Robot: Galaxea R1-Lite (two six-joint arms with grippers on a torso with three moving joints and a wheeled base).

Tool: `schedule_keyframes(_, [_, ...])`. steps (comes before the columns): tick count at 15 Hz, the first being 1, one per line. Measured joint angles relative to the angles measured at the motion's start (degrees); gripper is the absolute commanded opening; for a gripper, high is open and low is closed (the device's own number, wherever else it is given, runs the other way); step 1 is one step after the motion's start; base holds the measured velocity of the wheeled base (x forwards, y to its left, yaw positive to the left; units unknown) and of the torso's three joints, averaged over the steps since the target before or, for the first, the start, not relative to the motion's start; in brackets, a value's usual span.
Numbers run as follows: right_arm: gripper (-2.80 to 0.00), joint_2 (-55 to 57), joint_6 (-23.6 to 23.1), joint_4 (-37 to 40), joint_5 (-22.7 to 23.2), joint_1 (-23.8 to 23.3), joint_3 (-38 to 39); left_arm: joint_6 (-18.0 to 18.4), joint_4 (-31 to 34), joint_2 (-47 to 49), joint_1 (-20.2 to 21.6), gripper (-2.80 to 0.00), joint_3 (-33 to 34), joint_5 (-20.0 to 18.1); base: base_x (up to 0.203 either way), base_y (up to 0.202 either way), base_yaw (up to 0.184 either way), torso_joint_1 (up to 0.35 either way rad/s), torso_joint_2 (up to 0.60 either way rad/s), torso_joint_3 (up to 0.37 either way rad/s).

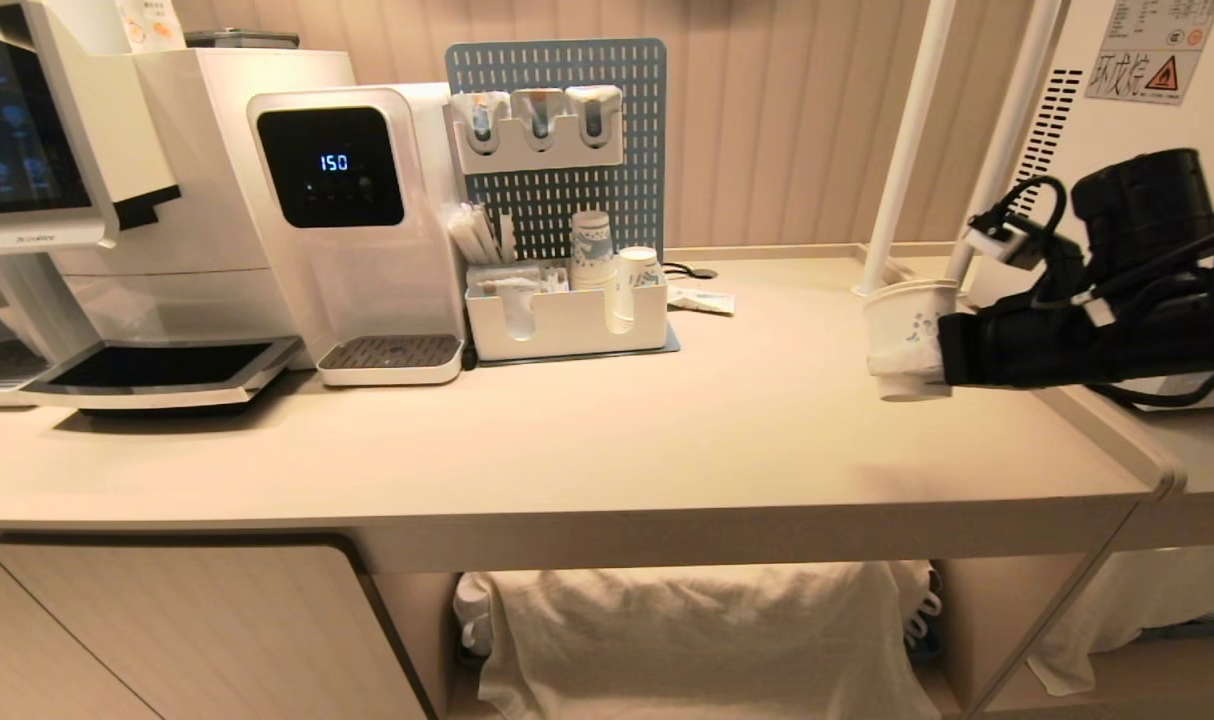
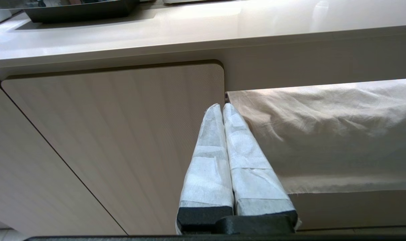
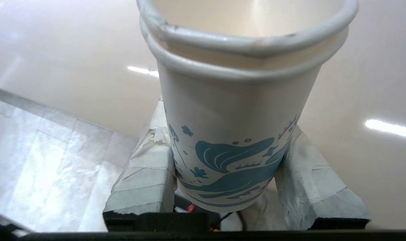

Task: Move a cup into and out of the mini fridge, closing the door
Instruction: Place the paper cup on the table

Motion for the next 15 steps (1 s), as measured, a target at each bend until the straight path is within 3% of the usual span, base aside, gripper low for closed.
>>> schedule_keyframes(4, [-2.8, 9.5, -11.1, -19.4, -5.8, 0.1, 3.1, 0.0, 0.0, 0.0, 0.0, -2.8, 0.0, 0.0, 0.0, 0.0, 0.0, 0.0, 0.0, 0.0])
schedule_keyframes(8, [-2.8, 17.1, -12.3, -36.6, -6.8, 0.3, 4.0, 0.0, 0.0, 0.0, 0.0, -2.8, 0.0, 0.0, 0.0, 0.0, 0.0, 0.0, 0.0, 0.0])
schedule_keyframes(15, [-2.8, 23.5, -11.8, -46.0, -6.9, 0.3, 6.3, 0.0, 0.0, 0.0, 0.0, -2.8, 0.0, 0.0, 0.0, 0.0, 0.0, 0.0, 0.0, 0.0])
